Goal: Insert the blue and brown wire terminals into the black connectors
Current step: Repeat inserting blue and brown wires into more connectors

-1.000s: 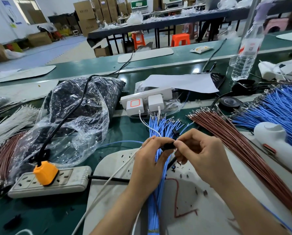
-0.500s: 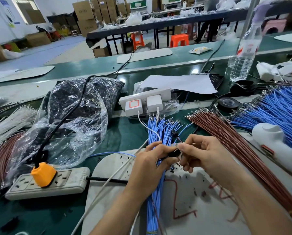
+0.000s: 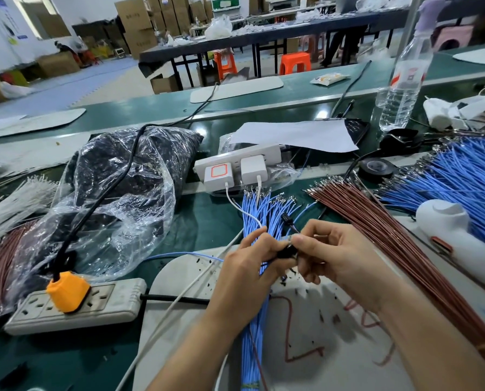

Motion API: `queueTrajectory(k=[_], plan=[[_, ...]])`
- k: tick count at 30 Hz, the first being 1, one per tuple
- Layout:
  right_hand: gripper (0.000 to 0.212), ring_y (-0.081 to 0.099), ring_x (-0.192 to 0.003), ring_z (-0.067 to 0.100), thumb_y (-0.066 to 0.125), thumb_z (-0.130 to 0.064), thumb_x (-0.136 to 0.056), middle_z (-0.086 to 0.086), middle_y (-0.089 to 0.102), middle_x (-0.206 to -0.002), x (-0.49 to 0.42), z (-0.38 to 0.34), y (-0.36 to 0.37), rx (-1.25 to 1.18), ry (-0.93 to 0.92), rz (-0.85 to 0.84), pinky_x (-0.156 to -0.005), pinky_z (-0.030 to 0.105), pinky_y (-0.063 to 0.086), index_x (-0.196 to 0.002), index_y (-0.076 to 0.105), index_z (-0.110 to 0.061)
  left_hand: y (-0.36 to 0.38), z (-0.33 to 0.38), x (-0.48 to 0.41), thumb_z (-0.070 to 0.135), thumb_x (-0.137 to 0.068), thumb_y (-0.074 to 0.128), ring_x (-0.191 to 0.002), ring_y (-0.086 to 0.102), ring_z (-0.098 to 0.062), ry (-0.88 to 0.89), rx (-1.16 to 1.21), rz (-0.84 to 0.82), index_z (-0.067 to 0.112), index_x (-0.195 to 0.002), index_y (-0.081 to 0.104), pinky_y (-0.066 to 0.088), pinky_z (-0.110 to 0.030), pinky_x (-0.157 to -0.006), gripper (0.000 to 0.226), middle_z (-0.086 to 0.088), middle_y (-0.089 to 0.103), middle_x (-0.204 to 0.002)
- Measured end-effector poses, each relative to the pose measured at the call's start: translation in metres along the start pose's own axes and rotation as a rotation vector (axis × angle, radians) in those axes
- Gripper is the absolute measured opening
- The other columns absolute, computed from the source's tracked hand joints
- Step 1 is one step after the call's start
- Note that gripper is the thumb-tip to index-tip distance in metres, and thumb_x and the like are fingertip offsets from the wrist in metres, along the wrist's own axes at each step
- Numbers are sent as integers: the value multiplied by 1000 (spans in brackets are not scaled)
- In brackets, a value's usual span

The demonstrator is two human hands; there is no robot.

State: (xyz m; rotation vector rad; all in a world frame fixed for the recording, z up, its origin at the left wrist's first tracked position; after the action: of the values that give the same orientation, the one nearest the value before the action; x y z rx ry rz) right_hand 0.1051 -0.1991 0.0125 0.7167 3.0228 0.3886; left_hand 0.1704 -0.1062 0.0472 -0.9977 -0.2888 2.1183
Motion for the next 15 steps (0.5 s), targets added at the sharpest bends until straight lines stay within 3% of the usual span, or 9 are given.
queueTrajectory(k=[4,6,8,11,15], plan=[[35,48,-52,9,78,-41,-73,7,52,-67,-2,16,15,-264,87,-87,-50,18,35,-80,60,-12,-8,12,-5,30,-93,54,-86,62,-1,29,35,35,32,-108,57,47,-17,-78,16,16,66,-94],[42,51,-57,6,79,-53,-66,0,55,-70,0,21,26,-364,117,-188,-54,19,28,-87,70,-18,-10,21,-5,31,-96,52,-91,62,-7,90,42,42,31,-115,57,48,-22,-80,20,17,62,-102],[41,52,-59,1,76,-59,-68,-9,59,-69,2,18,36,-397,82,-284,-58,22,20,-92,74,-26,-12,26,-3,27,-96,51,-95,59,-7,130,57,61,24,-115,58,45,-18,-83,20,9,59,-106],[40,47,-52,1,73,-63,-69,-10,56,-62,2,19,43,-389,76,-323,-51,15,27,-80,74,-25,-14,25,-1,22,-94,53,-88,56,-1,124,55,87,23,-113,59,44,-14,-80,20,0,53,-98],[40,41,-45,0,76,-55,-71,-9,51,-59,2,20,42,-453,113,-350,-44,11,36,-82,74,-17,-10,28,1,25,-94,53,-81,54,-3,134,66,68,27,-114,59,42,-13,-75,21,7,50,-95]])
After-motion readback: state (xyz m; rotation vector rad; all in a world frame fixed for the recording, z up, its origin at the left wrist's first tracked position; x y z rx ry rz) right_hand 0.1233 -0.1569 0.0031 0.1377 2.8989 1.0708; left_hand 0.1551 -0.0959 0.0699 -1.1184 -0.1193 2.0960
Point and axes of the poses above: each hand's wrist, its own x-axis away from the middle knuckle, its own y-axis out of the palm, z = x × y, the point moved 10 cm from there along -x, towards the middle knuckle
